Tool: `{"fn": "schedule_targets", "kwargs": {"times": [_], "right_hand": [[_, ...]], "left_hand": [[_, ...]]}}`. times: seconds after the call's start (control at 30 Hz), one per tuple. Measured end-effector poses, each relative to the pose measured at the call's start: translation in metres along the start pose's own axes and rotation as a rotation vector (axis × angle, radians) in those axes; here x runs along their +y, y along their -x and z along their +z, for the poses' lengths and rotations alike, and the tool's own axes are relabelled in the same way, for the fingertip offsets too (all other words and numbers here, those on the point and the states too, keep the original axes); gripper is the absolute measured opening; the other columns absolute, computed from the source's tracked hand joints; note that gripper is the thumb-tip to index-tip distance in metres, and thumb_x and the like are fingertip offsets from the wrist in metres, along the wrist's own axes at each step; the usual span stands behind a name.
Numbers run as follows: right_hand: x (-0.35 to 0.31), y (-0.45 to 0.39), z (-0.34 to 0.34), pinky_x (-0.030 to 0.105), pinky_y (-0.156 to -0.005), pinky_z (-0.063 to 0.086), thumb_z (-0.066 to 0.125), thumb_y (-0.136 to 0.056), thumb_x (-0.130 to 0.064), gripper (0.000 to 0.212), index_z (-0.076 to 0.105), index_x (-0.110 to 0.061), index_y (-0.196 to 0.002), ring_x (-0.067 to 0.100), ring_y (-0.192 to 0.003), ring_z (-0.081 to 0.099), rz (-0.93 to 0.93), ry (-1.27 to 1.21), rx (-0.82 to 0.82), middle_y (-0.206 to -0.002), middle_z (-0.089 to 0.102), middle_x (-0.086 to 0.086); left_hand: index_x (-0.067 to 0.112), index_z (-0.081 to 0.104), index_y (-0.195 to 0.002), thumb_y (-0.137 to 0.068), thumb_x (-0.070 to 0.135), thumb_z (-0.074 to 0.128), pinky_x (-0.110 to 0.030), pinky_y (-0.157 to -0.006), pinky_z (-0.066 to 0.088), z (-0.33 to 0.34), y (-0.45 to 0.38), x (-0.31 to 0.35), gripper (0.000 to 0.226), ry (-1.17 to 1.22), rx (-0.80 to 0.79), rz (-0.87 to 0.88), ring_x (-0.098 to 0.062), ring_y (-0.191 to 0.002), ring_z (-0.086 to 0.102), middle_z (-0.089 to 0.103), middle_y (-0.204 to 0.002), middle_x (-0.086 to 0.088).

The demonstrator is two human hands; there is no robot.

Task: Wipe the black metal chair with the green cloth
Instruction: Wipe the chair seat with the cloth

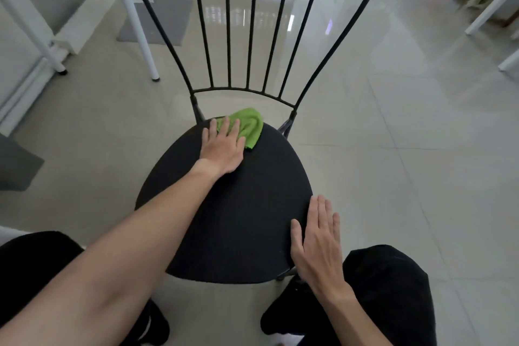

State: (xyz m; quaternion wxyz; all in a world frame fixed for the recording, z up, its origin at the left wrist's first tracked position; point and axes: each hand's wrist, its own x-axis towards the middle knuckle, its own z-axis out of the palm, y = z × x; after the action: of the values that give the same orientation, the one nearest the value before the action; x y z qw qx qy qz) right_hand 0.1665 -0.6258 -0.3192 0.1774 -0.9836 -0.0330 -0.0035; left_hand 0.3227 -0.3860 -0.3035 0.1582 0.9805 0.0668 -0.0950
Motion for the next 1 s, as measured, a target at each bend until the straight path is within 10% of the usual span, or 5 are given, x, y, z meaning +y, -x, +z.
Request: {"fn": "schedule_targets", "kwargs": {"times": [0.37,0.77,1.0], "right_hand": [[0.006,-0.013,-0.004,0.036,-0.124,-0.001,0.012,-0.094,-0.048,0.075,0.008,-0.008,-0.157,0.015,-0.152,-0.004,0.017,-0.002,-0.024,-0.165,0.006,0.008],[-0.048,-0.005,0.009,0.038,-0.124,0.003,0.013,-0.096,-0.043,0.07,0.016,-0.008,-0.156,0.017,-0.152,0.007,-0.19,0.053,-0.056,-0.164,0.015,0.008],[-0.065,-0.013,0.009,0.043,-0.124,0.009,0.015,-0.094,-0.047,0.074,0.019,-0.005,-0.155,0.023,-0.152,0.012,-0.18,0.061,-0.022,-0.163,0.019,0.012]], "left_hand": [[0.01,0.027,-0.154,-0.101,0.037,0.021,-0.05,-0.121,0.02,0.055,0.094,0.064,0.06,-0.114,-0.02,0.612,-0.034,-0.15,0.019,0.025,-0.162,-0.009],[0.015,0.02,-0.157,-0.101,0.035,0.035,-0.042,-0.12,0.02,0.051,0.221,-0.053,0.062,-0.164,0.049,0.53,-0.023,-0.152,0.013,0.019,-0.164,0.0],[0.01,0.031,-0.153,-0.097,0.032,0.03,-0.045,-0.118,0.025,0.035,0.238,-0.117,0.06,-0.151,0.141,0.184,-0.03,-0.15,0.021,0.031,-0.16,-0.008]]}}
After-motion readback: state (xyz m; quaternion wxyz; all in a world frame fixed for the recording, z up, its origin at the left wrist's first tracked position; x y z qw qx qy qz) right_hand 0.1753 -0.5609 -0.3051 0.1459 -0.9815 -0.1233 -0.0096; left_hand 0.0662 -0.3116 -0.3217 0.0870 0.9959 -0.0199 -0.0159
